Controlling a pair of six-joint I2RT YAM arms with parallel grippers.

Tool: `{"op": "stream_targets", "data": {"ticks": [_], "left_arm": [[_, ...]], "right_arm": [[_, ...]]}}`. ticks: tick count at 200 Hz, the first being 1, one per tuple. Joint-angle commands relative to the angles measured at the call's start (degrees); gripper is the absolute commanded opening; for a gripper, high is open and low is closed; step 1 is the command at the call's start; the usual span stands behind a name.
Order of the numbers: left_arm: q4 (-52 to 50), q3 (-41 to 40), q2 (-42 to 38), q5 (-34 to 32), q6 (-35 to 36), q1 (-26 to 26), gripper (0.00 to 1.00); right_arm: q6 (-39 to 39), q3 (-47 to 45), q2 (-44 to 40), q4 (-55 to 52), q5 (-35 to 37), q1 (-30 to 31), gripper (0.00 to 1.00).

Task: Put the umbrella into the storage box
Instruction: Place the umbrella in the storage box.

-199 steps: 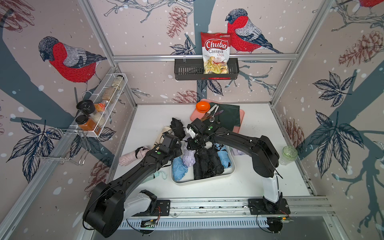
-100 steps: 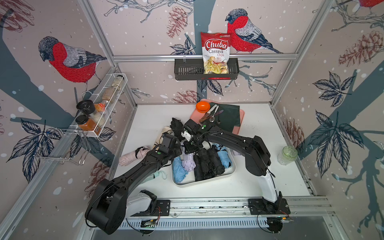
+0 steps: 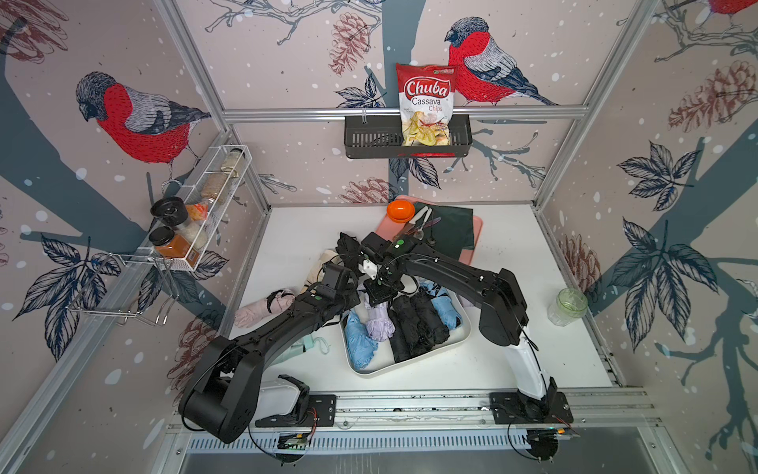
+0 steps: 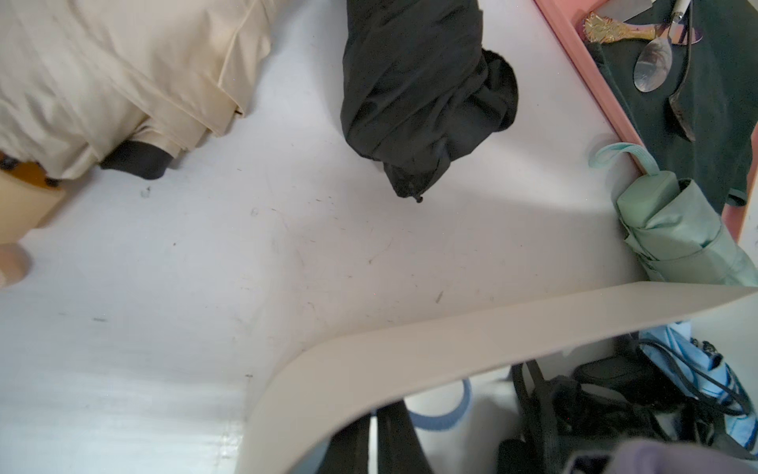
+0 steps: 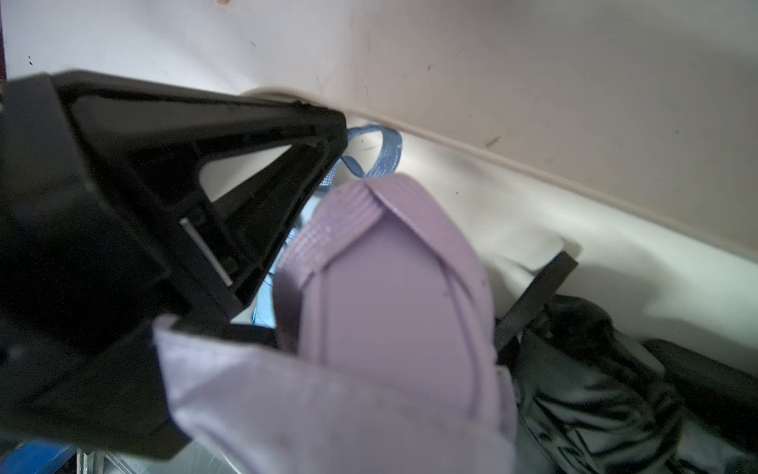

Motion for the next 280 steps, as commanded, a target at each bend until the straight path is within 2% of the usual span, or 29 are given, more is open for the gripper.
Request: {"op": "stream_targets", "data": {"ticks": [1,56,93,113,129,152,178,194,239,262,280], "left_arm": [[3.8,0.6,0.4,-1.4,-0.3,0.3,0.11],[6.4,1.4,1.9,-3.5,-1.4,0.3,0.06],[7.5,1.7,1.6,-5.4,-1.9,0.5,0.06],[7.9,2.2,1.5,-5.5,-1.8,0.6,0.06],[7.8,2.8,1.3,-5.2,-1.6,0.6,0.06],[7.1,3.0,0.3,-5.7,-1.6,0.6,0.06],[5.5,3.0,-2.3,-6.2,-1.7,0.6,0.17],[4.8,2.8,-4.2,-6.4,-2.0,0.6,0.20],[1.9,2.3,-9.7,-8.2,-2.6,0.6,0.20],[1.1,1.2,-11.5,-9.9,-2.8,0.7,0.21],[-0.4,0.6,-12.1,-10.6,-3.0,0.8,0.21]], "right_arm": [[-0.7,-1.2,-0.1,-2.3,-1.3,0.4,0.21],[-0.6,-3.2,2.2,-2.6,-4.3,2.5,0.22],[0.9,-8.7,2.7,-0.2,-2.6,1.5,0.26],[1.7,-8.1,3.5,-0.2,0.8,0.7,0.33],[1.9,-6.9,3.9,0.1,2.2,0.2,0.42],[1.6,-6.4,3.9,1.1,1.3,0.0,0.53],[1.3,-6.4,2.1,2.0,0.4,0.0,0.65],[1.3,-6.3,0.3,2.6,0.2,0.1,0.68],[2.8,-9.1,-4.8,4.5,2.7,0.0,0.65],[3.3,-13.0,-5.8,7.5,1.9,0.0,0.54],[3.3,-15.6,-5.7,9.7,0.3,0.2,0.40]]}}
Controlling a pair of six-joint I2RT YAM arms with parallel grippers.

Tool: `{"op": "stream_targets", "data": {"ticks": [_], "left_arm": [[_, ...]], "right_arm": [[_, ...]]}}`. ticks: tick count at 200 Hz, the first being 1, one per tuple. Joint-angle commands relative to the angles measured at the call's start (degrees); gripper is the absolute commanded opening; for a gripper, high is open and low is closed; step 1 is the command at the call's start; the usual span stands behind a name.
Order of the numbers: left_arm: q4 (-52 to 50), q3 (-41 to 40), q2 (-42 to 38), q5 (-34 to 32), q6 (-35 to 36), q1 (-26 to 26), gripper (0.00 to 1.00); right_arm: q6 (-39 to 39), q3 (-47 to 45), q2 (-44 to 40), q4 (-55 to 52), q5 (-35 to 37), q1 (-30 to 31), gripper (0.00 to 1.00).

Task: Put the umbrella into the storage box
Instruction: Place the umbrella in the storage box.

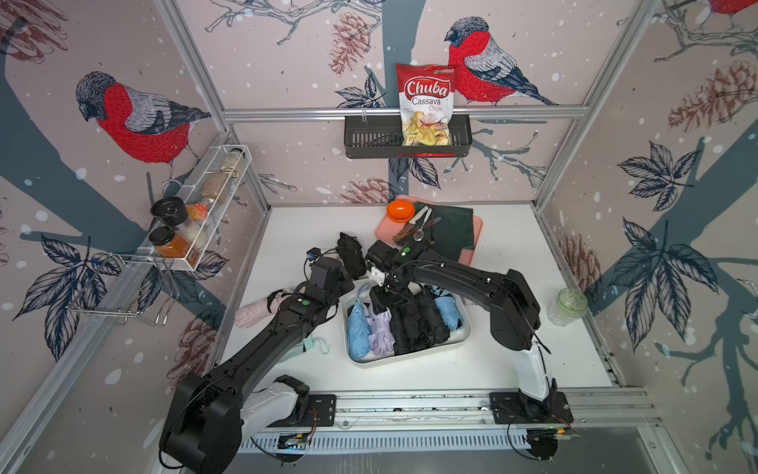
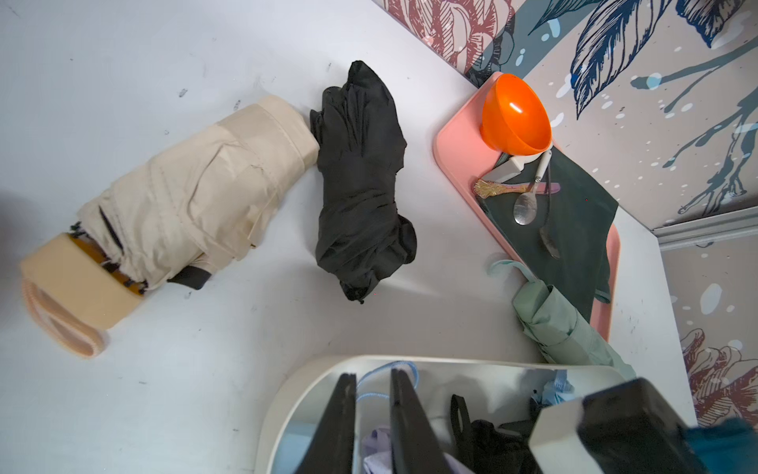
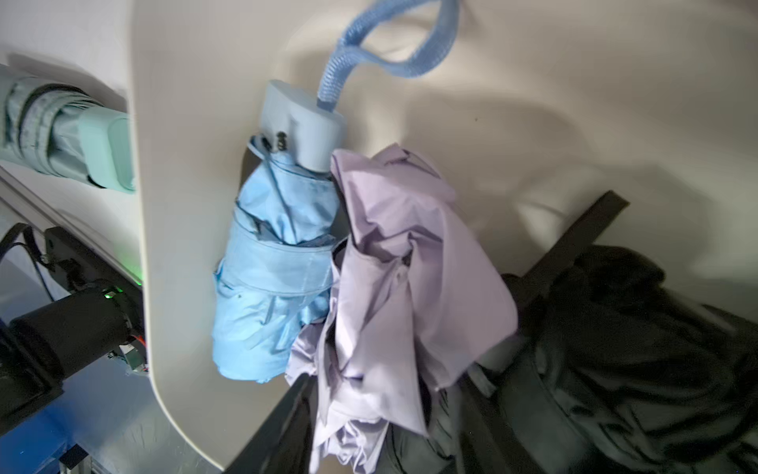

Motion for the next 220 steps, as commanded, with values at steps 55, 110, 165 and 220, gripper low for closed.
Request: {"op": "stream_targets", "data": {"ticks": [55,110,165,220], "left_arm": [[-1.2,-3.5,-0.3,1.0,-1.2,1.4,0.23],[-1.8,-4.0,-0.6,1.8,-0.7,3.1,0.29],[-3.9,-4.4,-3.6,2.6,-0.9,3.7,0.46],[-5.3,-6.5,-3.9,9.9,-2.2,3.7,0.46]], "right_arm": [[1.6,-6.7,1.8,7.4,-2.5,0.8,0.30],[0.7,-2.0,-1.4,6.0,2.3,0.2,0.40],[2.5,-7.9,-13.0,10.0,7.0,-3.9,0.52],[-0.7,-16.5,-14.9,15.5,7.4,2.8,0.42]]}}
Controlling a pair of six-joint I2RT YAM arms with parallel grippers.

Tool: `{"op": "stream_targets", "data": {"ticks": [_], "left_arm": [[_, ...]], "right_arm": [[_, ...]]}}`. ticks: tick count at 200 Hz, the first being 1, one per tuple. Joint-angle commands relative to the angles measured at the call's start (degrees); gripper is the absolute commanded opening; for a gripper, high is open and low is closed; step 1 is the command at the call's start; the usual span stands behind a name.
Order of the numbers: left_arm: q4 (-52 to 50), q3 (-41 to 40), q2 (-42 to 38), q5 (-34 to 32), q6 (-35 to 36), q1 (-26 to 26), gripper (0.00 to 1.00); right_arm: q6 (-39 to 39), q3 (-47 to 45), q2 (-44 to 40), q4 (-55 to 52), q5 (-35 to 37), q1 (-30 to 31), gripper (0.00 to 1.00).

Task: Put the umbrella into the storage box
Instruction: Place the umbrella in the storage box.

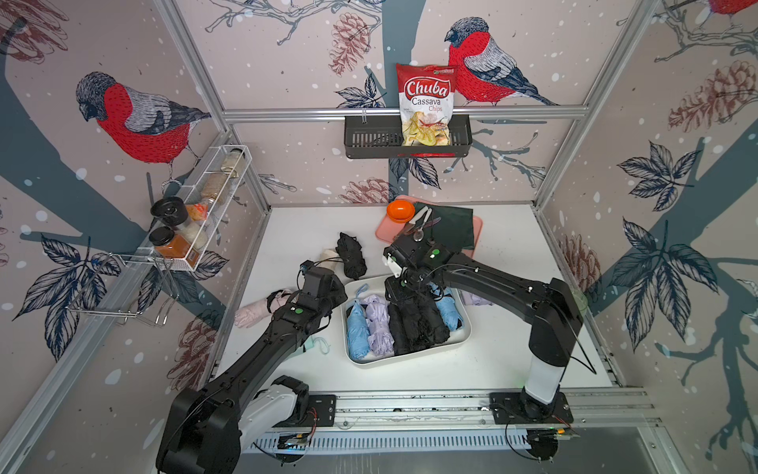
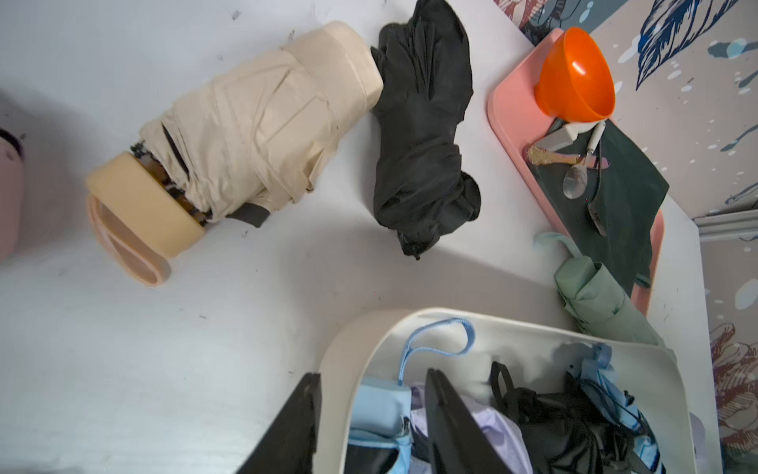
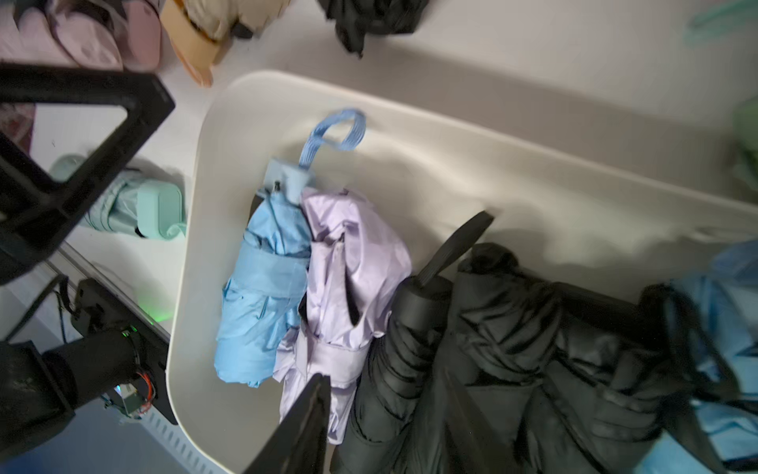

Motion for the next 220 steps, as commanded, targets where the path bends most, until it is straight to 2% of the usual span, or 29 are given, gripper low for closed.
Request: {"op": "stream_targets", "data": {"ticks": [1,33,64,120,192,220], "left_arm": [[-1.0,-1.3,-0.3,3.8,-0.9,0.1,0.46],[0.0,-2.6,0.1,6.2,-1.4,0.1,0.44],[1.1,-3.0,1.0,6.7,-1.4,0.1,0.37],[4.9,-2.3,4.0,3.8,-0.9,0.3,0.27],[8.4,2.0,10.5,4.8,1.1,1.7,0.25],[5.6,3.7,9.9,5.0,2.1,2.6,0.33]], "right_arm": [[-1.9,-2.7,0.1,4.1,0.5,3.1,0.42],[-1.1,-7.7,1.7,10.8,-3.1,4.6,0.35],[-0.5,-9.0,4.1,14.7,-3.9,4.5,0.30],[0.6,-9.5,7.0,17.3,-3.9,2.3,0.23],[-0.4,-5.5,8.3,17.0,-4.4,-0.4,0.23],[-1.1,-4.2,5.5,14.8,-3.3,-0.4,0.32]]}}
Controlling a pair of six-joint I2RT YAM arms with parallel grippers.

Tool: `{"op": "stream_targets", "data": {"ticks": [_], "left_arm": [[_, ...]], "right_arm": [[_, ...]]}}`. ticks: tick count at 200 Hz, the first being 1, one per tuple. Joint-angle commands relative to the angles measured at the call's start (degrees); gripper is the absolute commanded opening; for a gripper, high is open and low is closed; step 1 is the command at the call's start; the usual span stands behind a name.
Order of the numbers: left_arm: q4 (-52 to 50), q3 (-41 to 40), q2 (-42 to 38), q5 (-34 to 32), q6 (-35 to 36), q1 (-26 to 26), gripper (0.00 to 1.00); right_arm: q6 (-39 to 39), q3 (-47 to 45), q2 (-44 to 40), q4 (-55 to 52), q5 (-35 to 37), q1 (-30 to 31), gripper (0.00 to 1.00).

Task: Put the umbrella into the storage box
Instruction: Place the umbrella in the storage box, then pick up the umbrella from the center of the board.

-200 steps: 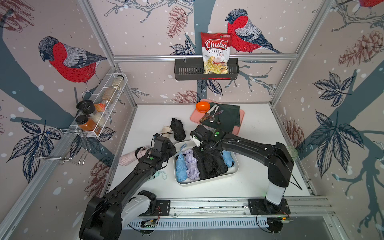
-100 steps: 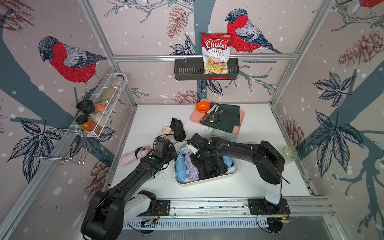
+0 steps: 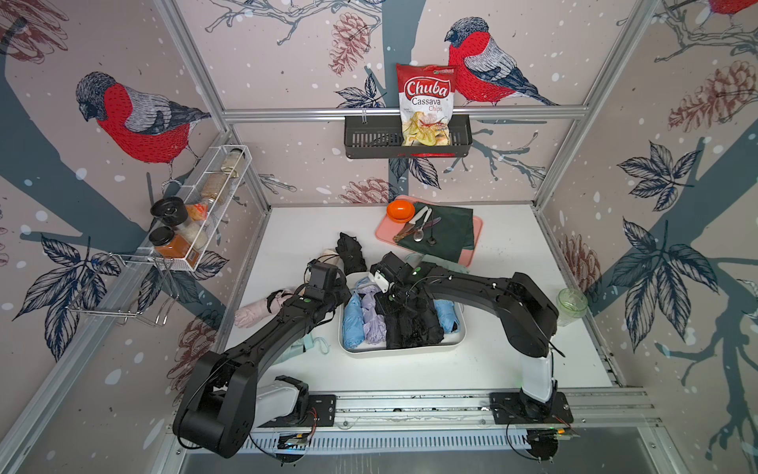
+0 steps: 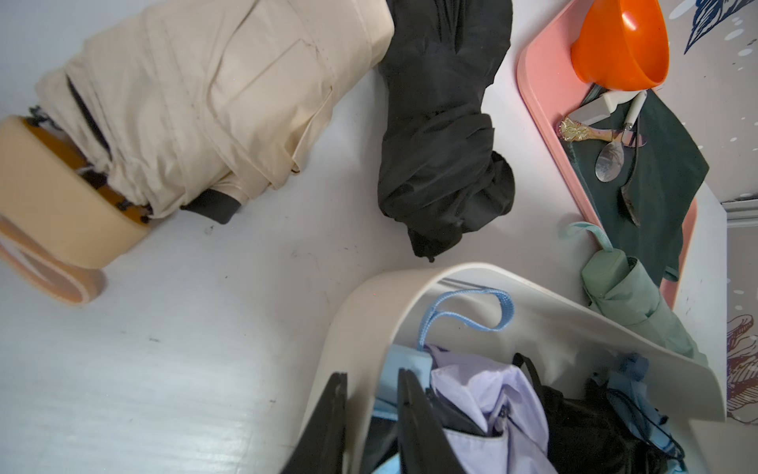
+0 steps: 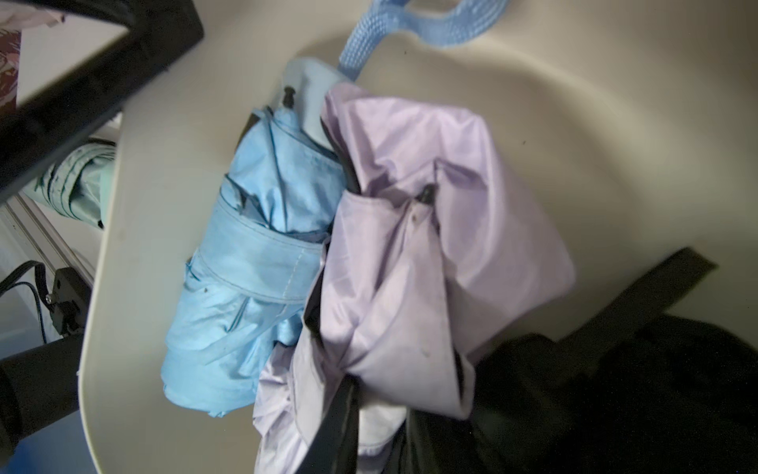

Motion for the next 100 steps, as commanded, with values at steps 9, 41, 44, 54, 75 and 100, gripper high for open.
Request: {"op": "stream_targets", "data": {"ticks": [9,41,44,54,75,100], "left_arm": [[-0.9,2.2,-1.4,0.4,2.2,1.3,0.38],[-7.0,7.3,-3.3,-5.7,6.9,4.5,0.60],[-7.5,8.0,-3.2,-6.1,7.6,4.9,0.62],[-8.8,10.0,-2.5,-7.9,10.0,6.0,0.68],[-11.4,15.2,2.2,-9.9,16.1,7.9,0.69],[-14.0,21.7,10.1,-13.7,23.6,8.3,0.70]], "right_arm": [[-1.1,1.2,-3.8,-1.4,2.6,0.0,0.35],[-1.6,0.8,-9.8,-2.4,5.1,-0.7,0.49],[-1.6,0.6,-10.3,-2.3,5.3,-0.9,0.49],[-1.5,-0.2,-11.9,-1.9,5.9,-1.7,0.51],[-0.6,-3.2,-15.6,-0.2,7.3,-4.6,0.55],[1.1,-8.3,-20.7,4.2,7.1,-9.2,0.64]]}}
